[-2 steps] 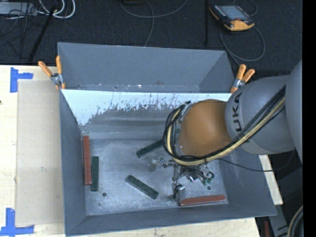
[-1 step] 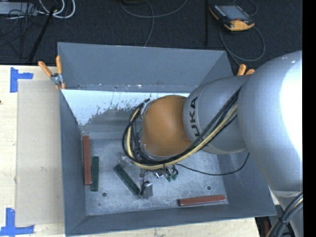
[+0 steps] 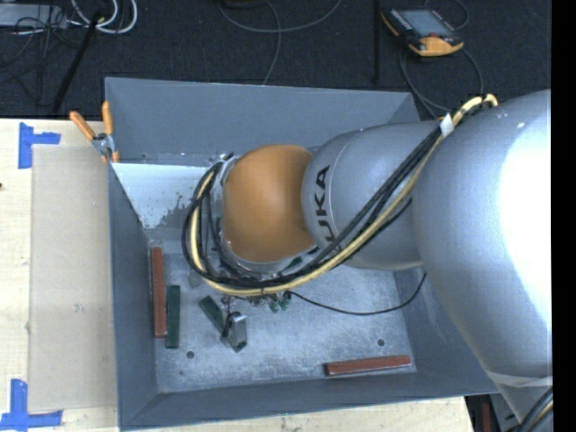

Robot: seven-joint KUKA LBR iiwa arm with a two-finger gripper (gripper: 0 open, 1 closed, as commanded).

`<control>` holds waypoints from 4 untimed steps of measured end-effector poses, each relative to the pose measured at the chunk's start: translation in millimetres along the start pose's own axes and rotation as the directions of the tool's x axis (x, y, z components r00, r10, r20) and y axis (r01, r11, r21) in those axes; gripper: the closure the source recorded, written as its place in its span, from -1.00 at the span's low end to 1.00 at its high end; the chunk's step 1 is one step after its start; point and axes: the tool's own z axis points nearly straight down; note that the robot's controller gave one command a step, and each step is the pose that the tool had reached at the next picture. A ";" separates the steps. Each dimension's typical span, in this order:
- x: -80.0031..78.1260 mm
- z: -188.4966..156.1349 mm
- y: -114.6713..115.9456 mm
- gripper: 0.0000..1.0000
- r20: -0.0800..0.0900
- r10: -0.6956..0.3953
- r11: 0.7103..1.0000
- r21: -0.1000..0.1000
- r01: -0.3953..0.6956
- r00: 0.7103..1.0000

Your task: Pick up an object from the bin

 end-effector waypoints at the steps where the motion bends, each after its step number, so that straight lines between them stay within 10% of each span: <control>1: 38.2 8.8 -44.6 -1.00 -0.008 0.257 0.966 0.004 -0.257 0.966; 2: 50.0 27.4 5.2 -1.00 -0.009 0.436 0.900 0.004 -0.436 0.900; 3: -0.2 -41.9 -22.5 -1.00 0.006 0.498 0.867 0.001 -0.498 0.867; 4: 53.9 36.5 -23.6 -1.00 -0.015 0.551 0.834 0.011 -0.551 0.834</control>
Offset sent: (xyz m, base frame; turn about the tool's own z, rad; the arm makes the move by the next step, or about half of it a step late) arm -0.0171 -0.0554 -0.0081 0.2607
